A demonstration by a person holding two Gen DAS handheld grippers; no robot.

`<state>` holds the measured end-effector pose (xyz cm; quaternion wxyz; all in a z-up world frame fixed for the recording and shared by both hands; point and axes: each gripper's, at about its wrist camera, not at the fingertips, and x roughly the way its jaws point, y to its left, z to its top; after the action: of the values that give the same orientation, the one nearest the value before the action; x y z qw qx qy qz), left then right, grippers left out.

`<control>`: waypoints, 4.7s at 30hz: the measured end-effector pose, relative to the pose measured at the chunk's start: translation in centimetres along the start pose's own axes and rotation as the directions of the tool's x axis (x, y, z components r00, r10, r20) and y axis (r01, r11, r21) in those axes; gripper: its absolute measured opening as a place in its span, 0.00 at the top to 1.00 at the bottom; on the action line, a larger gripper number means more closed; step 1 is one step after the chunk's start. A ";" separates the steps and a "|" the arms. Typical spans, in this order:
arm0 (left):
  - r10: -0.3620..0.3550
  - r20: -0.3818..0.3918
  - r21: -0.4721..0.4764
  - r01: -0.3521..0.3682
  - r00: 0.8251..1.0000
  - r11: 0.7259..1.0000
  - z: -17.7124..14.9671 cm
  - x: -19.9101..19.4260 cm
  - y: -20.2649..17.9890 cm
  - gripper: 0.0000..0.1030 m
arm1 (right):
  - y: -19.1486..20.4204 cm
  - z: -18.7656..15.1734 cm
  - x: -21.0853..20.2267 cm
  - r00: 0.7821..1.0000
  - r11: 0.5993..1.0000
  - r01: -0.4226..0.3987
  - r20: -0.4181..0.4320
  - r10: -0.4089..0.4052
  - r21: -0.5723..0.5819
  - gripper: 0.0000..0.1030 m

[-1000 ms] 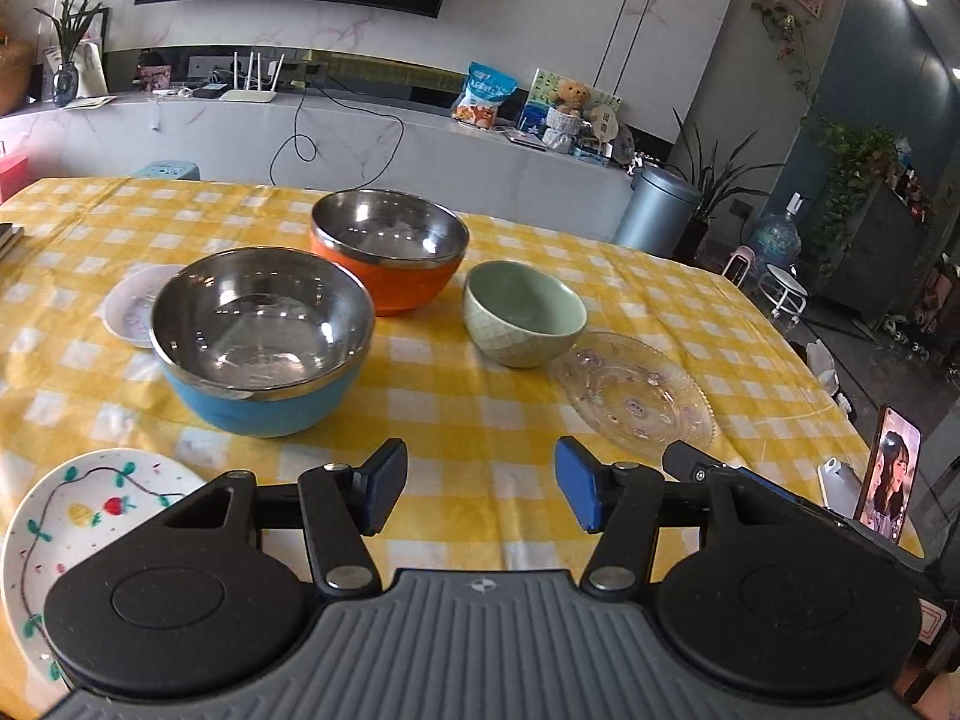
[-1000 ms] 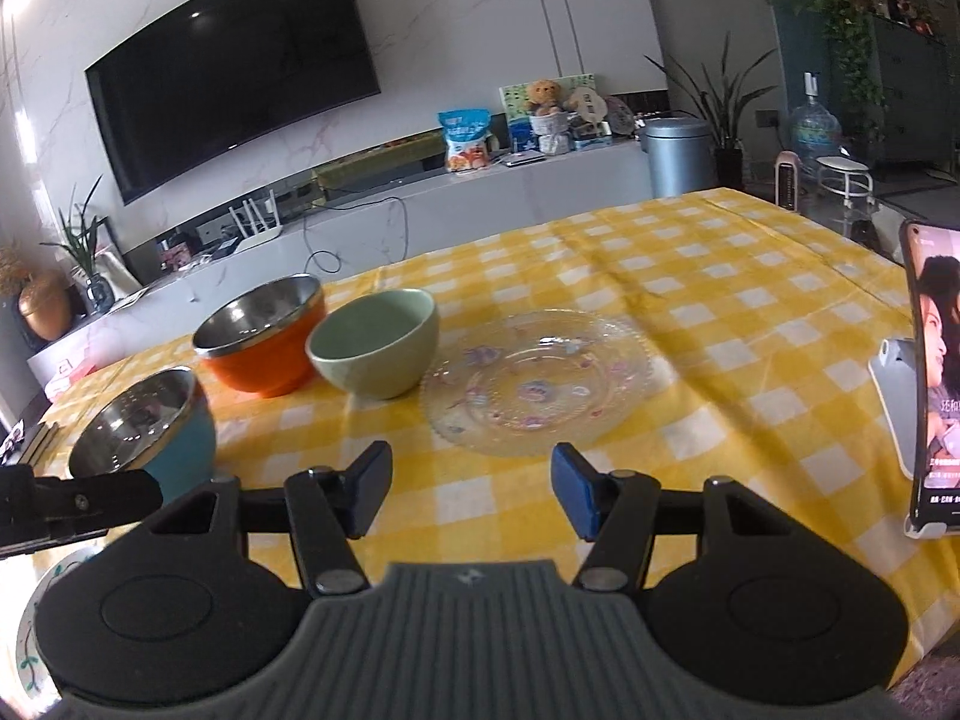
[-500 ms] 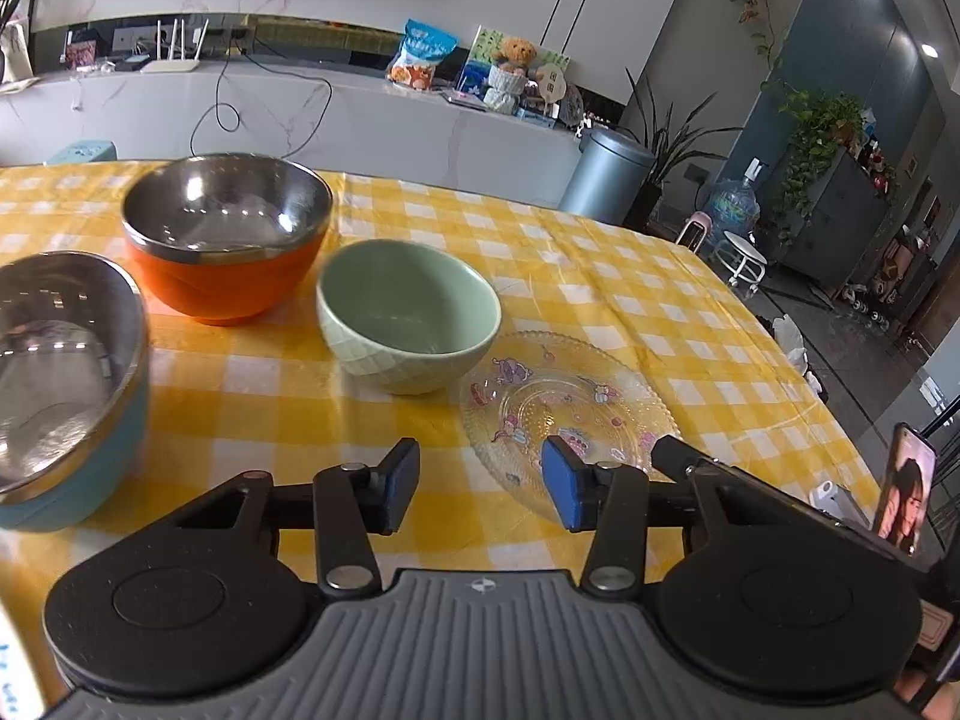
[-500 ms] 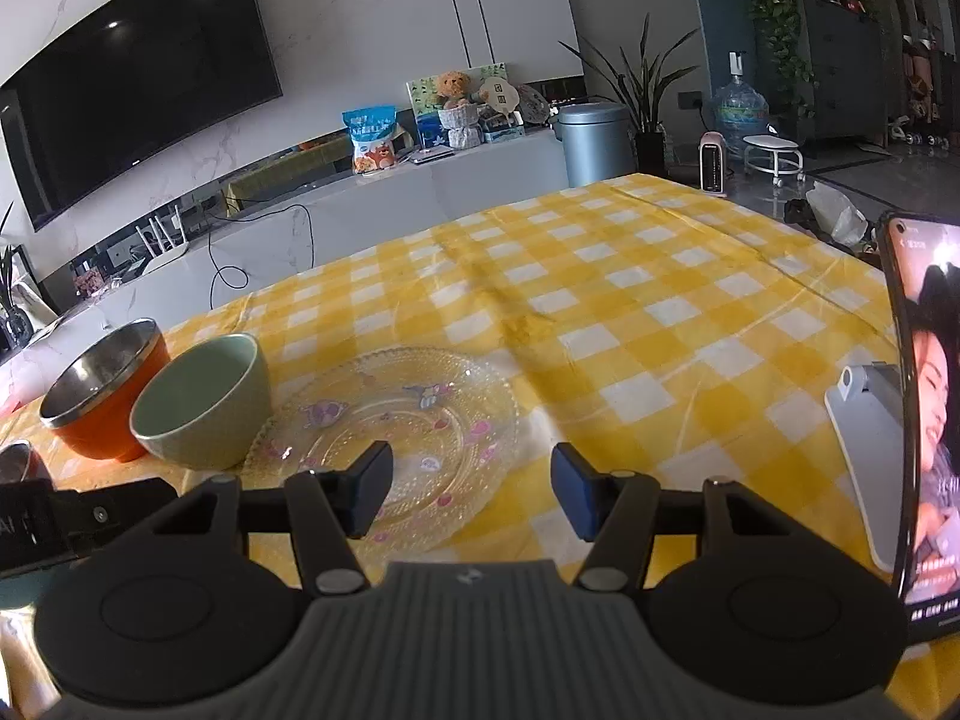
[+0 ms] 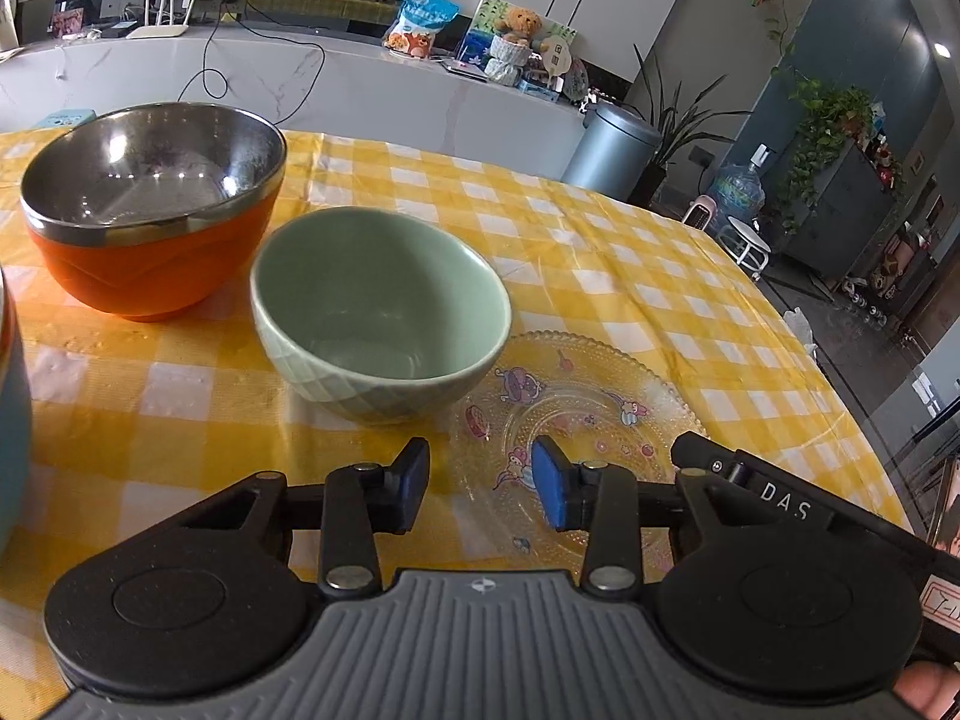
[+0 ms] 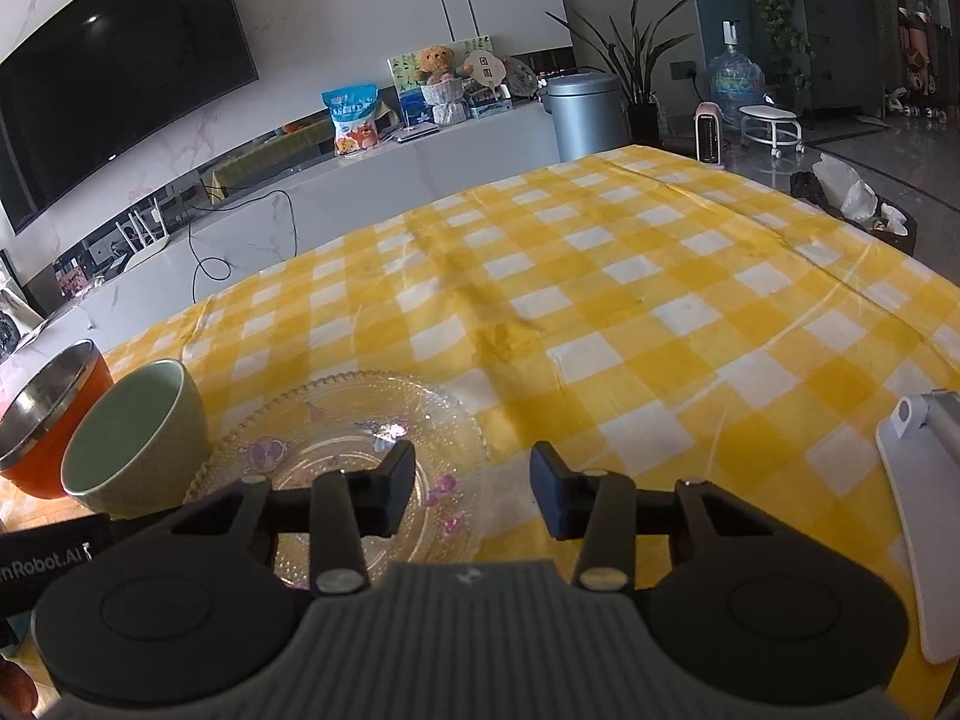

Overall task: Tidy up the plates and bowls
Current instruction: 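Grasp the clear glass plate rim with the left gripper, then carry the glass plate over the Fruity plate with the left gripper, then lower the glass plate onto the Fruity plate and open the left gripper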

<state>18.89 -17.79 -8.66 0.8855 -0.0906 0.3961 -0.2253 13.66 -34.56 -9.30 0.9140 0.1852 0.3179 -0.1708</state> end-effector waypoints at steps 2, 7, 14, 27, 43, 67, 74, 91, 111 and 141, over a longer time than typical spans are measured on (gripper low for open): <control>-0.006 -0.003 0.004 0.006 1.000 1.000 0.1 0.3 0.0 0.62 | 0.0 0.0 0.1 1.000 1.000 -0.003 -0.001 0.003 0.001 0.64; 0.001 0.001 0.007 -0.001 1.000 1.000 0.3 0.6 0.0 0.71 | -0.1 0.0 0.3 1.000 1.000 -0.002 0.002 0.002 0.006 0.74; 0.015 -0.004 0.015 -0.015 1.000 1.000 0.5 0.5 0.0 0.79 | -0.1 -0.1 0.2 1.000 1.000 -0.015 0.004 0.015 0.016 0.86; 0.023 -0.030 -0.011 -0.023 0.999 1.000 -1.3 -3.5 0.9 0.79 | 0.3 -1.5 -3.2 0.998 0.999 -0.037 -0.053 0.038 0.016 0.92; 0.092 -0.044 -0.095 -0.096 0.995 0.991 -5.8 -11.5 5.2 0.79 | 3.9 -7.9 -9.8 0.972 0.987 -0.155 -0.169 0.160 0.047 0.93; -0.001 -0.197 -0.250 -0.049 0.980 0.967 -6.7 -12.4 8.9 0.86 | 2.7 -8.4 -10.5 0.893 0.953 -0.258 -0.337 0.299 0.161 0.93; -0.003 -0.173 -0.234 -0.038 0.985 0.971 -6.9 -13.9 9.5 0.90 | 3.3 -8.7 -11.3 0.893 0.956 -0.256 -0.342 0.291 0.145 0.93; 0.062 -0.098 -0.295 -0.088 0.993 0.951 -7.0 -20.5 13.9 0.90 | 9.7 -9.8 -13.7 0.862 0.933 -0.354 -0.363 0.355 0.071 0.93; 0.192 -0.055 -0.437 -0.196 0.980 0.877 -8.6 -25.0 22.1 0.90 | 20.4 -12.3 -12.1 0.793 0.879 -0.474 -0.453 0.406 -0.042 0.93; 0.324 -0.093 -0.279 -0.337 0.941 0.899 -7.8 -23.3 21.3 0.88 | 25.4 -14.3 -12.2 0.893 0.833 -0.397 -0.373 0.252 -0.386 0.93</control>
<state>6.45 12.17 -5.70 0.8788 -0.1460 0.4541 -0.0130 8.12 -3.60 -6.06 0.8864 0.0435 0.4501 0.0985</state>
